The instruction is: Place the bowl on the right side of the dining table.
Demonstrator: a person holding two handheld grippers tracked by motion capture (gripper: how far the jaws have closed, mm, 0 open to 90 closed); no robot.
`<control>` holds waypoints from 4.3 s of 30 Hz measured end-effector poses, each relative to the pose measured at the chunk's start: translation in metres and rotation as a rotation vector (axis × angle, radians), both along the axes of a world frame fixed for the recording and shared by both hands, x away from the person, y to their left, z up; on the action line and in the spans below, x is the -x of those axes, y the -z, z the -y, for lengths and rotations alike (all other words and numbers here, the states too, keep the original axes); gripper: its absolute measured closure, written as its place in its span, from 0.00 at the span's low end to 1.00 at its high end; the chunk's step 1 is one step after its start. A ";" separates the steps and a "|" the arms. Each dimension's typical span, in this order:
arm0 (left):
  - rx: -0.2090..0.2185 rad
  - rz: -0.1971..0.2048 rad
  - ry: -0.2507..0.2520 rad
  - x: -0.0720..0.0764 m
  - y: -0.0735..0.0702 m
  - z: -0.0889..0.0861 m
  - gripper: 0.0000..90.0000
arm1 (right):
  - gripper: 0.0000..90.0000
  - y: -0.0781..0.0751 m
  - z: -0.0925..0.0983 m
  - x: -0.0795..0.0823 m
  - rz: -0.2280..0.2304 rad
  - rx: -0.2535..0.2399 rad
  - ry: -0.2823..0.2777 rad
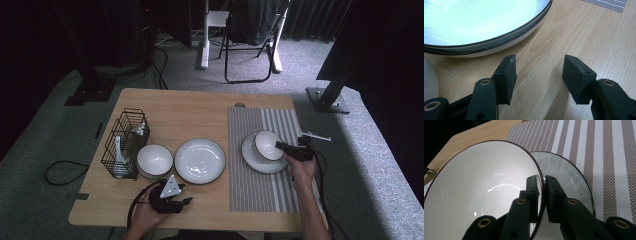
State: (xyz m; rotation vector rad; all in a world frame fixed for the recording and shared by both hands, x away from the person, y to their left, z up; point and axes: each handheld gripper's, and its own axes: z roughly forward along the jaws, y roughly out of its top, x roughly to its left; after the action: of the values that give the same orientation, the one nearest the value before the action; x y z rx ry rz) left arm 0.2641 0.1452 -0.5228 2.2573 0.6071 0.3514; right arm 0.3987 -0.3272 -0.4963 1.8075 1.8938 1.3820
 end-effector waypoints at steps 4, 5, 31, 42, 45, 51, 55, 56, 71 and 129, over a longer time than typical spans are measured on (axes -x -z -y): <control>0.000 -0.001 0.000 0.000 0.000 0.000 0.51 | 0.91 0.001 0.002 0.000 -0.006 0.005 0.006; 0.000 -0.001 0.000 0.000 0.000 0.000 0.51 | 0.91 0.002 0.002 0.001 -0.007 0.007 0.009; 0.001 -0.001 -0.001 0.000 0.000 0.000 0.51 | 0.90 -0.007 0.002 0.004 0.016 0.112 0.043; 0.001 0.000 -0.001 0.000 0.000 0.000 0.51 | 0.88 -0.009 -0.007 0.001 0.038 0.140 0.040; 0.001 -0.001 -0.001 0.000 0.000 0.000 0.51 | 0.88 -0.009 -0.006 0.001 0.037 0.133 0.041; 0.001 -0.002 -0.001 0.000 0.000 0.000 0.51 | 0.88 -0.009 -0.008 0.001 0.040 0.131 0.038; 0.000 -0.001 -0.001 0.000 0.000 0.000 0.51 | 0.88 -0.009 -0.008 0.001 0.041 0.130 0.037; 0.000 -0.001 -0.001 0.000 0.000 0.000 0.51 | 0.88 -0.009 -0.008 0.001 0.041 0.130 0.037; -0.001 0.001 -0.001 0.000 0.000 0.000 0.51 | 0.88 -0.008 -0.007 0.000 0.044 0.125 0.038; 0.002 0.001 -0.002 0.000 0.000 0.000 0.51 | 0.66 -0.028 -0.009 0.015 0.114 0.313 0.006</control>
State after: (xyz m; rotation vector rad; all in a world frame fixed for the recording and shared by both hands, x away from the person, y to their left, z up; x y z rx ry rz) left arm 0.2638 0.1449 -0.5229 2.2550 0.6088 0.3529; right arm 0.3838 -0.3177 -0.4681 1.5504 1.9170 1.0874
